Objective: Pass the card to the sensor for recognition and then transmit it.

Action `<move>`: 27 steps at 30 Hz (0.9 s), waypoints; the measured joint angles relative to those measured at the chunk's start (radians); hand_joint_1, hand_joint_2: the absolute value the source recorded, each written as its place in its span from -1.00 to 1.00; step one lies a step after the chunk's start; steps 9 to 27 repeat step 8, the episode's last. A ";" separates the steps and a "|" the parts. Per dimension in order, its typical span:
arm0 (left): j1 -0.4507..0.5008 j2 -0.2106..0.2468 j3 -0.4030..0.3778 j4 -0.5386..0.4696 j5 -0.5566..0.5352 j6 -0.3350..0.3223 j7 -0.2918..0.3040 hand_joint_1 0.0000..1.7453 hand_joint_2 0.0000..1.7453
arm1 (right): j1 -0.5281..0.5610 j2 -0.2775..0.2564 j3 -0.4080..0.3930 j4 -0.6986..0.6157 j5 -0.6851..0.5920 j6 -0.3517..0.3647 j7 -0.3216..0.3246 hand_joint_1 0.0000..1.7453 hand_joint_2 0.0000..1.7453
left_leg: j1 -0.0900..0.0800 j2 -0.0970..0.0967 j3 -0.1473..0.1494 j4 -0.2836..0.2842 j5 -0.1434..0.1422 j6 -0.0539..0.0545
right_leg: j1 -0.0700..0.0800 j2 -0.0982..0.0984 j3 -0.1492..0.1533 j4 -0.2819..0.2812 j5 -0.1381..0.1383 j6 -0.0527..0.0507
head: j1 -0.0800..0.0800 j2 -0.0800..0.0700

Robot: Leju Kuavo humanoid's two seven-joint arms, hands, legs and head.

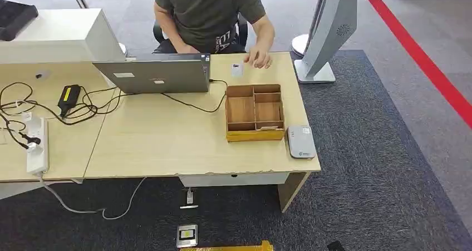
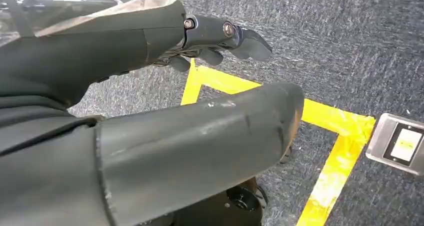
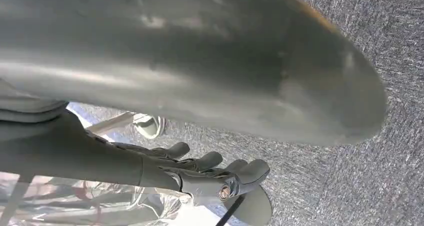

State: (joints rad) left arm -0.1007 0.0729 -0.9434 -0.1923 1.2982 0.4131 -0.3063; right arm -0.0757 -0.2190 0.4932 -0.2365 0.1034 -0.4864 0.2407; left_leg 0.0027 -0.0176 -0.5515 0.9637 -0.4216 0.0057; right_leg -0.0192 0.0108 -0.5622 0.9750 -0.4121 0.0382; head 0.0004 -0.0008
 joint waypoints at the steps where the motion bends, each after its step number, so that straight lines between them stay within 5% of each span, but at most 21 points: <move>1: 0.000 0.000 0.000 0.000 -0.002 0.000 -0.003 -1.00 -1.00 | 0.000 0.000 0.000 0.000 -0.003 0.000 0.000 -1.00 -1.00 | 0.000 0.000 0.000 0.000 0.000 0.000 | 0.000 0.000 0.000 0.000 0.000 0.000 | 0.000 0.000; 27: 0.000 -0.001 -0.011 0.000 -0.012 0.000 0.009 -1.00 -1.00 | 0.000 -0.003 0.000 0.000 -0.041 0.000 -0.008 -1.00 -1.00 | 0.000 0.000 0.000 0.000 0.000 0.000 | 0.000 0.000 0.000 0.000 0.000 0.000 | 0.000 0.000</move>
